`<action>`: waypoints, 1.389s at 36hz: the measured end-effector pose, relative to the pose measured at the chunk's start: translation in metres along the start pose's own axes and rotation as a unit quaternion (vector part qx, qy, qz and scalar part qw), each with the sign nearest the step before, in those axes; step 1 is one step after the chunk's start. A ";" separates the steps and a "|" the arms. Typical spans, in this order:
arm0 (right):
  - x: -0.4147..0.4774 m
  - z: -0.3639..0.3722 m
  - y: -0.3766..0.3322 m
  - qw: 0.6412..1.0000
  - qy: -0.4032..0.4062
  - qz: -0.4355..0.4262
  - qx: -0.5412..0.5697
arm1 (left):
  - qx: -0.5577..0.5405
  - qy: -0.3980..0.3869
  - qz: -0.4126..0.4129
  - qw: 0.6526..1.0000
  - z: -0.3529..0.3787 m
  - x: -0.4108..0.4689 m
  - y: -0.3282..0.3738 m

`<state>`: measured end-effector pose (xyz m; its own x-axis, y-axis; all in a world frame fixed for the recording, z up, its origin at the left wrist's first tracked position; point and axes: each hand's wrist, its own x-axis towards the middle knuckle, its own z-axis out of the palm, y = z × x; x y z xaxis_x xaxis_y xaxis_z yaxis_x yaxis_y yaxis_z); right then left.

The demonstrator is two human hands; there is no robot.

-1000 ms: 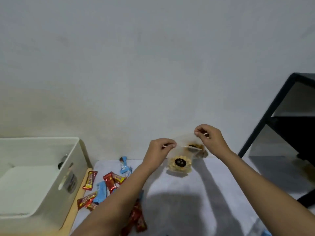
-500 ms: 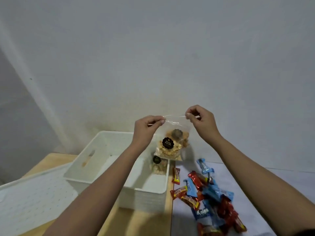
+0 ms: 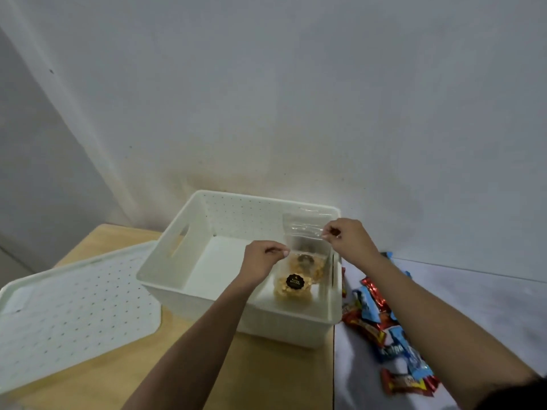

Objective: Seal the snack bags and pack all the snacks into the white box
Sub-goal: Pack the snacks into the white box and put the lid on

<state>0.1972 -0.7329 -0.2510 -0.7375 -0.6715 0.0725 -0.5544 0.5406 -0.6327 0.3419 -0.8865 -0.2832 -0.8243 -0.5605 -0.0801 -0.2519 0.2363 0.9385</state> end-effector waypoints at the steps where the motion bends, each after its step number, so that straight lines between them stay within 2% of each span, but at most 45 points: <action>1: 0.001 0.002 0.002 1.000 0.001 0.001 -0.012 | -0.001 0.001 -0.012 1.000 0.004 0.003 -0.004; 14: 0.015 0.017 0.008 0.987 0.019 -0.019 -0.156 | 0.026 0.030 -0.056 0.998 0.026 0.032 -0.016; 19: 0.008 0.017 0.003 0.990 0.001 -0.007 -0.140 | 0.085 0.024 -0.012 0.996 0.028 0.027 -0.010; 22: -0.001 0.009 -0.001 0.994 -0.018 -0.002 -0.110 | 0.100 0.038 -0.012 0.994 0.026 0.020 0.001; 24: -0.010 -0.003 -0.003 0.995 -0.020 -0.005 -0.099 | 0.125 0.050 0.016 0.991 0.026 0.013 0.013; 29: -0.045 -0.054 0.009 0.996 0.005 -0.014 -0.085 | 0.155 0.079 0.090 0.981 0.041 -0.006 0.061; 33: -0.085 -0.107 0.038 0.994 0.044 0.011 -0.097 | 0.143 0.079 0.148 0.975 0.084 -0.030 0.098; 37: -0.139 -0.161 0.079 0.990 0.090 0.057 -0.092 | 0.139 0.023 0.191 0.971 0.147 -0.061 0.123; 43: -0.238 -0.227 0.154 0.975 0.153 0.156 -0.051 | 0.129 -0.091 0.190 0.969 0.245 -0.114 0.126; 50: -0.351 -0.244 0.244 0.945 0.197 0.261 -0.020 | 0.112 -0.232 0.072 0.964 0.322 -0.171 0.082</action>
<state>0.2268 -0.2412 -0.2425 -0.9965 -0.0706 0.0453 -0.0833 0.7698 -0.6328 0.2987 -0.5153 -0.3007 -0.9838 -0.1062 -0.1443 -0.1778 0.4792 0.8595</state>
